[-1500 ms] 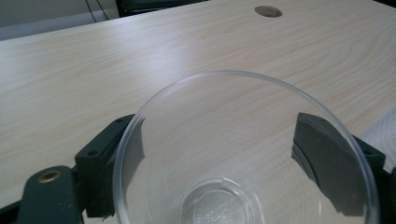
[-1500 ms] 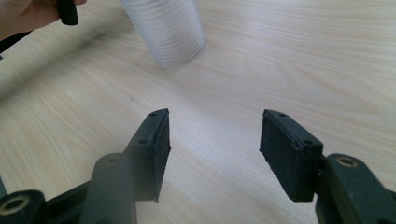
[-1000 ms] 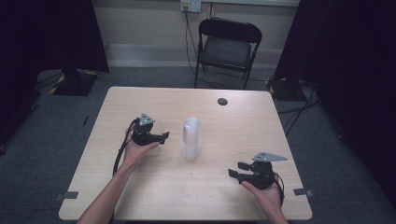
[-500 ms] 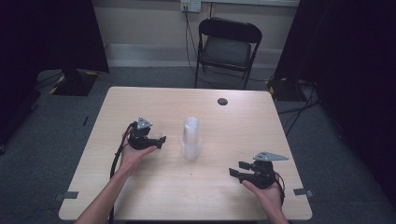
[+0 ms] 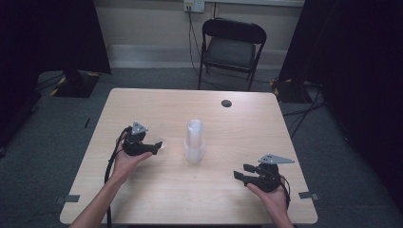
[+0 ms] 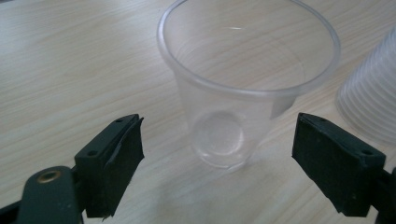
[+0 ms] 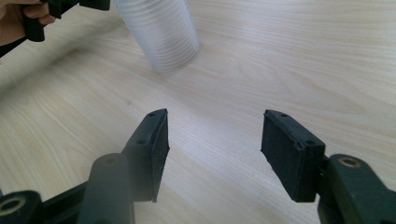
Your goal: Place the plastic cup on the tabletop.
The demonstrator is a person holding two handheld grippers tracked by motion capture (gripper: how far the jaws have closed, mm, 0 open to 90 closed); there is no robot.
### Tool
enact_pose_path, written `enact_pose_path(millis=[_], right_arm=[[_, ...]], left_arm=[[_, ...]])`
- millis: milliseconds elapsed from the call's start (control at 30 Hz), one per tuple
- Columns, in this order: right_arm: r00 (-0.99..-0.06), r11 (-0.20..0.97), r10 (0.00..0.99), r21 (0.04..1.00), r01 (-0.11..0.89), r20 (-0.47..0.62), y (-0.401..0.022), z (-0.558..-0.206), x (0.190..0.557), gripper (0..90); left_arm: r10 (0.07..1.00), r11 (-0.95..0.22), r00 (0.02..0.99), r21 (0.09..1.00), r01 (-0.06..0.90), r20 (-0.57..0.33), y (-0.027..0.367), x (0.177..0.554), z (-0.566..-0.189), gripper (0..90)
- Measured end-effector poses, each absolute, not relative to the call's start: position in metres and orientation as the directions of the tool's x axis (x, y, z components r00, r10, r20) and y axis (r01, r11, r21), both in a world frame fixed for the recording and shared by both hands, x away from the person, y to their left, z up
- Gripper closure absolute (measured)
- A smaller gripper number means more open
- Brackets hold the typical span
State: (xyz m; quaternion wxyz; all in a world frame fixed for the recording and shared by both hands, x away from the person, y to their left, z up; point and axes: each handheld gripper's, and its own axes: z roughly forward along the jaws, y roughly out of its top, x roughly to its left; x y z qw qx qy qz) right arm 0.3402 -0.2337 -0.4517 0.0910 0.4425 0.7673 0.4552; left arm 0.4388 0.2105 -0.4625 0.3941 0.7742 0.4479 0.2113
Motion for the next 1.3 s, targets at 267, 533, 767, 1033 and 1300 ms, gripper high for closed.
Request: enact_pose_path(millis=[267, 533, 767, 1033, 1300], right_arm=[[-0.582, 0.183, 0.768, 0.780, 0.599, 0.266, -0.237, -0.452, 0.341, 40.7], [-0.570, 0.171, 0.776, 0.779, 0.603, 0.271, -0.239, -0.452, 0.342, 40.7], [-0.560, 0.168, 0.784, 0.778, 0.606, 0.267, -0.242, -0.454, 0.342, 40.3], [-0.546, 0.161, 0.798, 0.783, 0.601, 0.255, -0.245, -0.456, 0.343, 39.1], [-0.521, 0.204, 0.836, 0.786, 0.584, 0.170, -0.246, -0.462, 0.346, 34.3]], left_arm=[[0.862, -0.279, 0.507, 0.804, 0.525, -0.032, 0.227, 0.423, -0.457, 18.9], [0.864, -0.260, 0.499, 0.789, 0.557, -0.067, 0.234, 0.408, -0.452, 18.3], [0.858, -0.236, 0.498, 0.767, 0.596, -0.123, 0.236, 0.383, -0.444, 18.3], [0.834, -0.313, 0.549, 0.766, 0.561, -0.061, 0.227, 0.348, -0.448, 18.9], [0.793, -0.346, 0.605, 0.770, 0.536, -0.065, 0.228, 0.335, -0.460, 15.9]])
